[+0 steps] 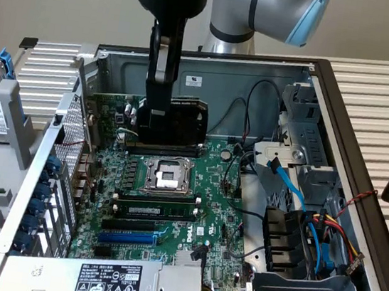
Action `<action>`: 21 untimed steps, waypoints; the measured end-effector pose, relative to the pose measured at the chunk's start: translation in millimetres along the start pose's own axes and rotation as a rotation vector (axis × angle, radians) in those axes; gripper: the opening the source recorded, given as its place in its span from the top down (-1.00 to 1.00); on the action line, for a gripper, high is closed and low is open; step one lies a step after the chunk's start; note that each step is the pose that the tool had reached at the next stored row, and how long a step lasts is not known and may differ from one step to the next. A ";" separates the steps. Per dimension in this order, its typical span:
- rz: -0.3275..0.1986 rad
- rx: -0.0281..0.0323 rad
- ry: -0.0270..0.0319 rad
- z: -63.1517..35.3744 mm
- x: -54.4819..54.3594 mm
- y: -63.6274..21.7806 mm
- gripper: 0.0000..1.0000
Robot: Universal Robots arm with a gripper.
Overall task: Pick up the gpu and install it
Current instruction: 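Insert the gpu into the slot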
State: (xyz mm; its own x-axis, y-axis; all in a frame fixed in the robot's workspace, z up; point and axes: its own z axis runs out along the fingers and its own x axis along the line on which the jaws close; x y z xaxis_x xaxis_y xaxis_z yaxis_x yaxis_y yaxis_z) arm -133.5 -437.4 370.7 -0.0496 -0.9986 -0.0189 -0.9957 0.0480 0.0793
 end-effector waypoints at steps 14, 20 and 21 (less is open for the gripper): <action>0.003 -0.0016 0.0093 18.9 10.9 3.2 0.47; 0.006 -0.0051 0.0265 23.3 11.4 5.0 0.47; 0.007 -0.0068 0.0282 24.0 11.5 5.3 0.47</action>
State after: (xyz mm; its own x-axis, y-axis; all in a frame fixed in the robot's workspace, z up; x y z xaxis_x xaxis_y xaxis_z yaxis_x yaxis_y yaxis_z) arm -141.3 -448.1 347.0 -0.0539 -0.9985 0.0097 -0.9948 0.0545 0.0861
